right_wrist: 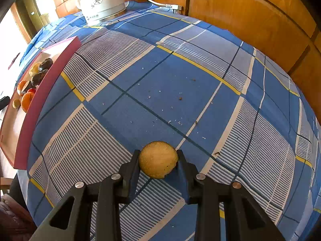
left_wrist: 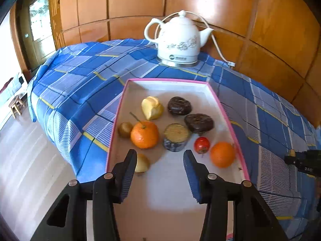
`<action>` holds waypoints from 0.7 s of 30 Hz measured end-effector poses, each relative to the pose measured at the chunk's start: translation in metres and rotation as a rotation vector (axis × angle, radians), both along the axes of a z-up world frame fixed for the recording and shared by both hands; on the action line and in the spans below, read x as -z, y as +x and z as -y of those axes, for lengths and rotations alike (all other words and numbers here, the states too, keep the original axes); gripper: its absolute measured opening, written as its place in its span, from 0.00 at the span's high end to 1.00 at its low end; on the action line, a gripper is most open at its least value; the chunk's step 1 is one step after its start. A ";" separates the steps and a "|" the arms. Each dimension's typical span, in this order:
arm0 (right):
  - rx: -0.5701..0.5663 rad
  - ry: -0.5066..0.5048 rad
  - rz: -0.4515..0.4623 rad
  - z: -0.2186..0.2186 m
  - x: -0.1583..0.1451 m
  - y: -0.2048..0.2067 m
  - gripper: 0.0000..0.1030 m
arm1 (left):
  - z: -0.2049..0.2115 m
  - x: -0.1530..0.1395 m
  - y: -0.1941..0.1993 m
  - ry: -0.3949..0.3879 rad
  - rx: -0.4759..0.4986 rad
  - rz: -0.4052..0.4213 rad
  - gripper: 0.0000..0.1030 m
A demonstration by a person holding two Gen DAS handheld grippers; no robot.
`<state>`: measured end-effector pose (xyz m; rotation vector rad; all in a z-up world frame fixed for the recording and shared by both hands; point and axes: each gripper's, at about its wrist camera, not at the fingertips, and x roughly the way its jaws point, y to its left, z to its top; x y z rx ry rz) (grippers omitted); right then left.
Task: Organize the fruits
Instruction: 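Carry the yellow cut fruit piece toward the tray with the right gripper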
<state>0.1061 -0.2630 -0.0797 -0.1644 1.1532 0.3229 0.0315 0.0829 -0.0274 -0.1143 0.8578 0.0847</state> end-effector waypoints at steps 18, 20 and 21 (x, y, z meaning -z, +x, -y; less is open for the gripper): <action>-0.013 -0.015 0.011 -0.003 -0.003 -0.005 0.67 | 0.031 -0.002 -0.006 0.034 0.096 0.005 0.52; -0.016 -0.014 0.012 -0.003 -0.004 -0.008 0.67 | 0.032 -0.002 -0.007 0.034 0.098 0.005 0.52; -0.019 -0.013 0.013 -0.004 -0.004 -0.008 0.67 | 0.032 -0.002 -0.007 0.034 0.099 0.005 0.52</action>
